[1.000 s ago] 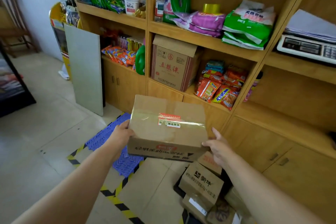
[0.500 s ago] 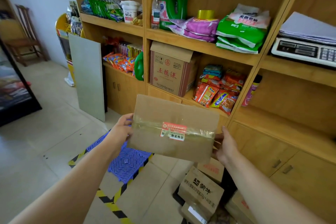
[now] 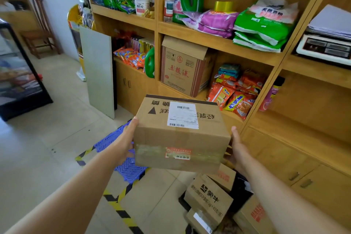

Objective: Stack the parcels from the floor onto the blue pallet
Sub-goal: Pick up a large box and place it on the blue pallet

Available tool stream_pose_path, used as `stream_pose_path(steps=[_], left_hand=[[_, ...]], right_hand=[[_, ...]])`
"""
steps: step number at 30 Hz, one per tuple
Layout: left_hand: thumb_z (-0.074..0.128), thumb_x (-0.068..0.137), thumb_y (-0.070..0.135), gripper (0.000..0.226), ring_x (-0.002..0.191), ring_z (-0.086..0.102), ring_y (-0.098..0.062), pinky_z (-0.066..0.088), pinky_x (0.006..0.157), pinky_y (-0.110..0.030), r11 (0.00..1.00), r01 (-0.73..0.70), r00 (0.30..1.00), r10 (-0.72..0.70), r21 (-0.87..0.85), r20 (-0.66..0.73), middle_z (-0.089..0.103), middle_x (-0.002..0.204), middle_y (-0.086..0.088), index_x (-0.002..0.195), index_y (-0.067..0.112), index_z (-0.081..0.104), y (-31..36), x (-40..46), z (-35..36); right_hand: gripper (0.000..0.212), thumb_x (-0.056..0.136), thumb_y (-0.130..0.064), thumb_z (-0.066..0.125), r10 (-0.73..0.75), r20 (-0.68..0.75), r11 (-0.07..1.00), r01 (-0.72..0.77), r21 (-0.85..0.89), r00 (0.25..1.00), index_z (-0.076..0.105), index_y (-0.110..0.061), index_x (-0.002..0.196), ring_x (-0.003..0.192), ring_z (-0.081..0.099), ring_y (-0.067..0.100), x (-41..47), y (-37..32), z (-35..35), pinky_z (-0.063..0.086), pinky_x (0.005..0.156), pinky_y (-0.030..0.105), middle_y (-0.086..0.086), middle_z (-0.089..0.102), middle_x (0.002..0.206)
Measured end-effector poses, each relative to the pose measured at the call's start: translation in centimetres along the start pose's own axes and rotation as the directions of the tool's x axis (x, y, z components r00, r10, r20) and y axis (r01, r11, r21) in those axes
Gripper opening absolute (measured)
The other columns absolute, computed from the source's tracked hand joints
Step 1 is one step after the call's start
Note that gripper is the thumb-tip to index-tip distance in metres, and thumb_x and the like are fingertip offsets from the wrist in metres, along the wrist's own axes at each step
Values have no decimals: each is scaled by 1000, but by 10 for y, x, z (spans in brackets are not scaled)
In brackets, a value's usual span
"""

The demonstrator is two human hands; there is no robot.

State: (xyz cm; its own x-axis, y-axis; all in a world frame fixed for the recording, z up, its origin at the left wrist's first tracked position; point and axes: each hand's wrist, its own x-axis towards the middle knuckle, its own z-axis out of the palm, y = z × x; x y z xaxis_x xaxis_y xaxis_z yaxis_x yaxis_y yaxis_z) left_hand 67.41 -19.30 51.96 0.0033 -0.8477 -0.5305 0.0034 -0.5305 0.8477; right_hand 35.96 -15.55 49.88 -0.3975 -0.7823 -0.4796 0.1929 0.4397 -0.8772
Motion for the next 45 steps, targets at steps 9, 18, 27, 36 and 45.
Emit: stream_pose_path(steps=[9,18,27,36,45], left_hand=[[48,92,46,49,113,53,-25,39,106,-48,1000,-2,993,5,27,-120,58,118,-8,128,13,50,-6,6,-54],[42,98,32,22,105,49,-21,39,97,-37,996,-45,982,31,-71,-184,56,103,-7,107,14,52,9,35,-145],[41,99,17,32,107,52,-19,38,103,-37,989,-95,990,106,114,-98,57,117,-2,130,19,48,32,97,-308],[42,98,10,31,106,51,-19,37,106,-42,989,-71,997,76,130,-31,57,106,6,126,21,47,64,172,-396],[44,96,6,27,105,49,-23,41,95,-38,971,-10,999,17,238,-29,57,110,0,119,19,48,101,294,-413]], right_hand=[[43,84,-49,60,20,145,988,3,-157,989,60,-17,114,94,61,24,5,10,55,52,78,36,10,67,105],[15,91,-26,59,-9,210,981,49,-188,978,54,-15,98,84,59,19,5,8,172,46,66,29,7,64,96],[12,93,-22,55,5,228,972,49,-230,974,56,-18,104,82,55,14,13,18,349,43,65,28,2,62,94],[29,91,-14,58,88,215,979,-44,-201,973,51,-19,118,82,56,13,35,29,463,39,61,25,-1,62,95],[33,88,-8,60,120,167,982,-93,-162,979,52,-12,119,81,58,17,133,10,529,42,59,27,5,63,96]])
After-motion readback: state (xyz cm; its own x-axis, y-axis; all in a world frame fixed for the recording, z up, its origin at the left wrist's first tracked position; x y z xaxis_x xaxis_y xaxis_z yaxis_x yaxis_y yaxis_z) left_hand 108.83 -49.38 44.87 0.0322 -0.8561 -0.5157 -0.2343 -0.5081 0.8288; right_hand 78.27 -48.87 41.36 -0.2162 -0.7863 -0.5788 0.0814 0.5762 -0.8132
